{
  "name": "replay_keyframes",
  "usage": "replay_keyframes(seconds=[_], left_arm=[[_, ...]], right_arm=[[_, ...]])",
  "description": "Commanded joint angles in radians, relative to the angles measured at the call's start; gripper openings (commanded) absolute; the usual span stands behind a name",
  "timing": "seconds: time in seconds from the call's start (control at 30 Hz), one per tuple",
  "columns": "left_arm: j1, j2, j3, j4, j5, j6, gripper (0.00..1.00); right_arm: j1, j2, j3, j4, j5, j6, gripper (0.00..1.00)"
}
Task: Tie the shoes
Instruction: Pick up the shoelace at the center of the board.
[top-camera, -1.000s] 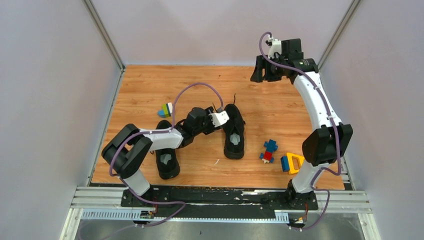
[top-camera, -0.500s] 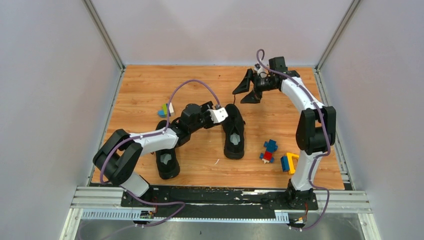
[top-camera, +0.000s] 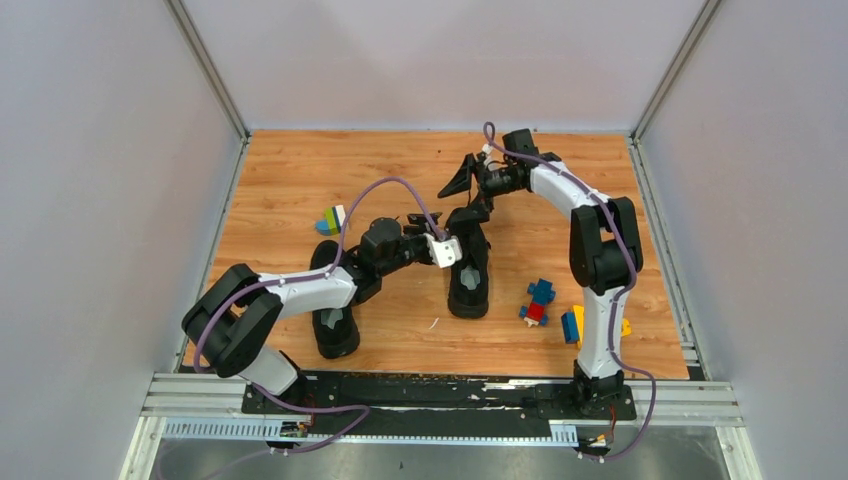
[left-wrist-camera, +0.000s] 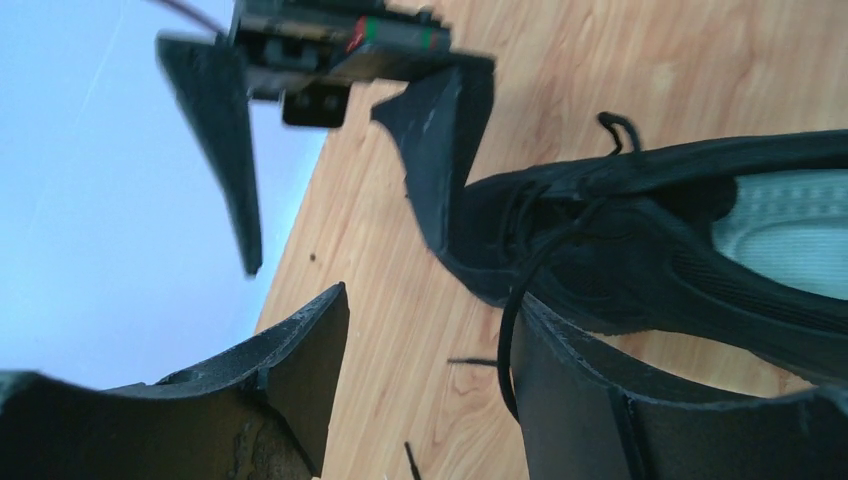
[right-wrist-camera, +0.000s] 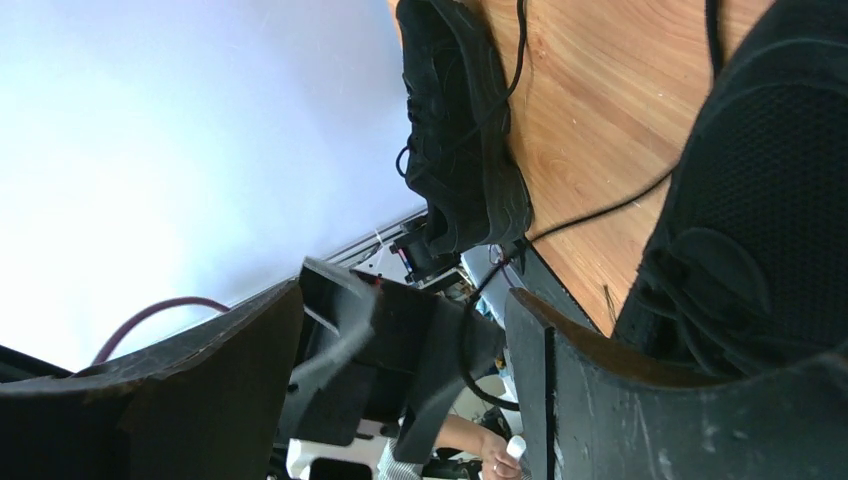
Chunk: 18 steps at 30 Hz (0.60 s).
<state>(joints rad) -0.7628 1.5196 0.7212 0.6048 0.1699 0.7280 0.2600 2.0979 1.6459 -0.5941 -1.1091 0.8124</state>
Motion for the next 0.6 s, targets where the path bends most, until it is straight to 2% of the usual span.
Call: replay_keyframes(seconds=[0.0, 0.2, 0.43, 0.57], left_arm=[[-0.023, -0.009, -0.028, 0.160, 0.087, 0.142, 0.67], [-0.025, -0.003, -0.053, 0.258, 0.150, 0.298, 0.68], [-0.024, 0.012, -0.054, 0.288, 0.222, 0.427, 0.69], [-0.024, 0.017, -0.048, 0.299, 0.250, 0.463, 0.69]], right_arm=[[0.031, 0.019, 0.044, -0.040, 0.039, 0.003, 0.76], [0.052, -0.031, 0.019, -0.167, 0.181, -0.075, 0.76], [0.077, -0.058, -0.020, -0.180, 0.164, -0.082, 0.76], [0.100, -0.059, -0.057, -0.149, 0.101, -0.058, 0.76]])
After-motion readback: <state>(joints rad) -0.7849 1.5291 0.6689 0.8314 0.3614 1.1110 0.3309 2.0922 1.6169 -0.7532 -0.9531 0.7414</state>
